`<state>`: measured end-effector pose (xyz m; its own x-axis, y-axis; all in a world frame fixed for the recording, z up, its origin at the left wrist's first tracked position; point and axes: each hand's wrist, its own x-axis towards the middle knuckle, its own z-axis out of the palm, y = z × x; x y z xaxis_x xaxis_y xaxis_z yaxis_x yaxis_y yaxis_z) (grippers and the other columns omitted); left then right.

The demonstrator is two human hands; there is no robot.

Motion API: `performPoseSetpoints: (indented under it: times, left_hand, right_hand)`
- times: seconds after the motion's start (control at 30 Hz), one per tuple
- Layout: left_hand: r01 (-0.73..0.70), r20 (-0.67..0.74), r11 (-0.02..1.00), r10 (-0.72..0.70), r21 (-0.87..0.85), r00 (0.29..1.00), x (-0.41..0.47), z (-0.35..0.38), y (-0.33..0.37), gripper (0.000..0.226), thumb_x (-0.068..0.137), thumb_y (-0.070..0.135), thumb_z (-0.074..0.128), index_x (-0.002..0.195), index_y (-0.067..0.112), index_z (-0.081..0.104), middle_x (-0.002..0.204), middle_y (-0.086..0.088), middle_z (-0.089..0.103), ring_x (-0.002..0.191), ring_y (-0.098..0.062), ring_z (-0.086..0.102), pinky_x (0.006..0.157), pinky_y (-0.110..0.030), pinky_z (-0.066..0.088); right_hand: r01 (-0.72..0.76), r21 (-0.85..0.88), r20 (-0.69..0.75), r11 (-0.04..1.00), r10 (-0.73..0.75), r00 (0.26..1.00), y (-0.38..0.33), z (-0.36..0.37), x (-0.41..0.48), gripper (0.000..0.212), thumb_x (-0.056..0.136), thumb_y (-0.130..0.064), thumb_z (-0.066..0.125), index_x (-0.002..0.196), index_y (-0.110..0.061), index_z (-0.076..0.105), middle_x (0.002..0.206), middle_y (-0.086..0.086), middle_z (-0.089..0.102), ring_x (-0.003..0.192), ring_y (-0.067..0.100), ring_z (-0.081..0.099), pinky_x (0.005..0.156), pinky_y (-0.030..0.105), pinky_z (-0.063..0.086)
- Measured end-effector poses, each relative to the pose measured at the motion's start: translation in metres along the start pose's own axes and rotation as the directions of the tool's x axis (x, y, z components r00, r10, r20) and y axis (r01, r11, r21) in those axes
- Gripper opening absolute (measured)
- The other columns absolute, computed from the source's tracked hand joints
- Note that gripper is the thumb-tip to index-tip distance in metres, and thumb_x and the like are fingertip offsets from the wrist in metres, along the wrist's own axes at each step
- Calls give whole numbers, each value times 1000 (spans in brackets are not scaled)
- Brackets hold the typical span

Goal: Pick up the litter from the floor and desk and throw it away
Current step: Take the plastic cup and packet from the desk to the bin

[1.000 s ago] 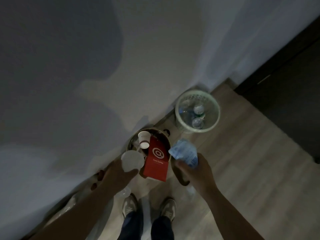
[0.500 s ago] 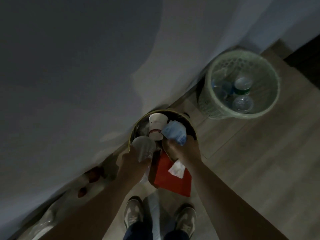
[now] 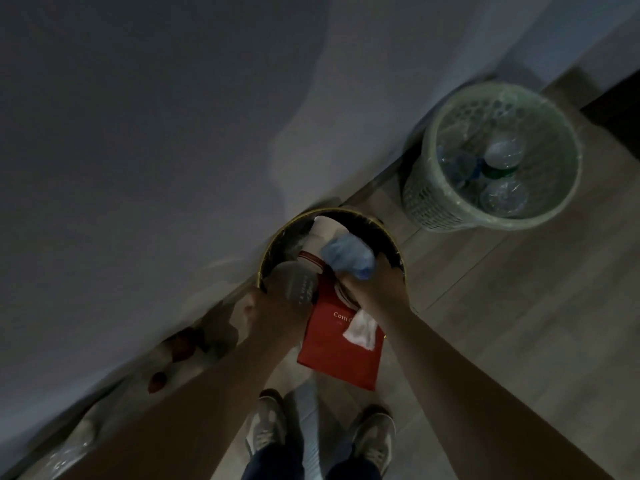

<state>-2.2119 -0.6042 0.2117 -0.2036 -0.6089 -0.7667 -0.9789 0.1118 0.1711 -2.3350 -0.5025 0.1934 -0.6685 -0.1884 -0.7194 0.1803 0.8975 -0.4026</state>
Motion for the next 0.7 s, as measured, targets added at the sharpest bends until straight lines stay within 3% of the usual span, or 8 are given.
performPoseSetpoints:
  times: [0.1, 0.2, 0.33, 0.53, 0.6, 0.7]
  left_hand:
    - [-138, 23, 962, 136, 236, 990, -16, -21, 0, 72, 90, 57, 48, 139, 8, 32, 128, -18, 48, 115, -31, 52, 91, -37, 45]
    - [-246, 76, 921, 234, 303, 969, -49, -51, 4, 57, 92, 53, 48, 125, 7, 47, 114, -13, 60, 101, -26, 62, 86, -34, 51]
    - [-330, 112, 865, 311, 379, 944, -113, -100, 10, 47, 92, 41, 54, 128, 12, 48, 123, -11, 57, 110, -27, 58, 93, -37, 49]
    - [-450, 172, 706, 432, 547, 885, -234, -195, 19, 54, 94, 45, 46, 140, 17, 36, 134, -7, 46, 120, -24, 50, 98, -32, 43]
    - [-449, 141, 697, 454, 559, 880, -280, -230, 27, 51, 93, 44, 47, 137, 18, 40, 132, -6, 47, 118, -24, 51, 97, -33, 43]
    - [-465, 46, 704, 525, 536, 850, -352, -278, 33, 48, 93, 42, 49, 135, 17, 44, 130, -5, 50, 117, -22, 52, 97, -30, 42]
  right_hand:
    - [144, -56, 32, 988, -142, 989, -5, -27, -39, 96, 75, -49, 73, 151, -23, 20, 149, 9, 30, 129, 27, 43, 102, 40, 43]
    - [271, -168, 60, 948, -265, 962, -7, -57, -80, 76, 81, -38, 70, 145, -26, 30, 139, 5, 42, 120, 22, 50, 95, 35, 47]
    - [358, -456, 200, 815, -298, 933, -16, -103, -140, 52, 87, -37, 63, 133, -20, 44, 124, 4, 55, 112, 18, 56, 91, 28, 46]
    - [572, -616, 278, 542, -530, 801, -66, -195, -247, 40, 89, -40, 57, 124, -21, 53, 118, -1, 59, 111, 16, 56, 88, 26, 41]
    - [623, -630, 297, 464, -597, 745, -92, -230, -285, 40, 89, -39, 56, 124, -22, 52, 119, -2, 58, 111, 16, 55, 86, 26, 40]
    - [700, -621, 324, 353, -698, 639, -132, -282, -343, 31, 88, -37, 56, 114, -21, 56, 113, -3, 60, 107, 15, 56, 73, 21, 30]
